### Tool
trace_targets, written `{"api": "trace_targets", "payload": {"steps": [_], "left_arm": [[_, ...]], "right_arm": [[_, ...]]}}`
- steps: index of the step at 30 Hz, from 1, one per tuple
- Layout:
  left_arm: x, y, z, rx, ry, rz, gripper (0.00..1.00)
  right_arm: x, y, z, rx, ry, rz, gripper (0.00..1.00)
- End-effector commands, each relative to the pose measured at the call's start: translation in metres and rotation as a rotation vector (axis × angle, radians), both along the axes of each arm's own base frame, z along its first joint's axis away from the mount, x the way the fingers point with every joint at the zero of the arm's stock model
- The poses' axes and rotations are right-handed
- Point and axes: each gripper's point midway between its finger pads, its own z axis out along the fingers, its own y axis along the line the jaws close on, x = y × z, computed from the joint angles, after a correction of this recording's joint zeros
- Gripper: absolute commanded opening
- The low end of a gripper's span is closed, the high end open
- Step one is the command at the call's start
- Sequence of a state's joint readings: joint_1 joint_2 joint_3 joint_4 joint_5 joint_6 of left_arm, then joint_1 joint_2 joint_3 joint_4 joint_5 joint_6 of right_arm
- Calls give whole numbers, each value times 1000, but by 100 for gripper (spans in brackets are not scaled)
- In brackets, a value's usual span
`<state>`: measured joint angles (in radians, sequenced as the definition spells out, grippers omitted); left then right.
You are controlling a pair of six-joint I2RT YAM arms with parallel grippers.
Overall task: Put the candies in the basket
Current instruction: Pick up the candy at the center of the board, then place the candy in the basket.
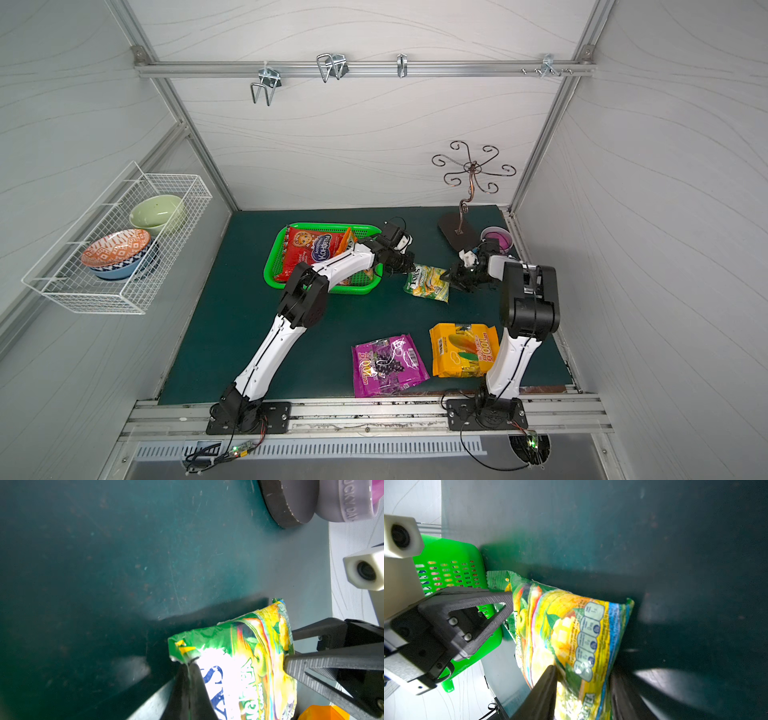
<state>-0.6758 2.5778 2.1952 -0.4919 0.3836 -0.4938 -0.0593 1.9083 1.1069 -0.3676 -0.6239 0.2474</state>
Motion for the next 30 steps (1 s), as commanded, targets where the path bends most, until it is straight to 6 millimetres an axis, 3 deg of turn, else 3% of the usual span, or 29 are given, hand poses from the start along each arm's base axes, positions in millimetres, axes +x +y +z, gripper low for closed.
{"api": "trace_targets", "payload": {"steps": [1,4,8,12,15,18,23,30], "left_arm": [[-10,-15,25,-55,7,-37,0],[-19,-22,47,-85,4,-57,0],[-36,-33,77,-113,4,-89,0],[-52,-44,114,-155,-16,-121,0],[-60,-48,145,-185,-46,-148,0],[-66,-43,173,-197,-74,-158,0],[-75,-16,223,-147,-183,-169,0],[-68,44,278,-126,-252,-88,0]], "right_arm": [[-11,-2,1,-11,21,-41,45],[-12,-10,18,-22,-15,-84,46],[-18,-51,40,-141,-28,-237,56],[-37,-97,56,-273,-40,-414,69],[-46,-109,69,-300,-78,-464,68],[-51,-109,89,-309,-139,-463,67],[-50,-95,130,-287,-274,-431,65],[-41,-47,171,-306,-399,-265,64]]}}
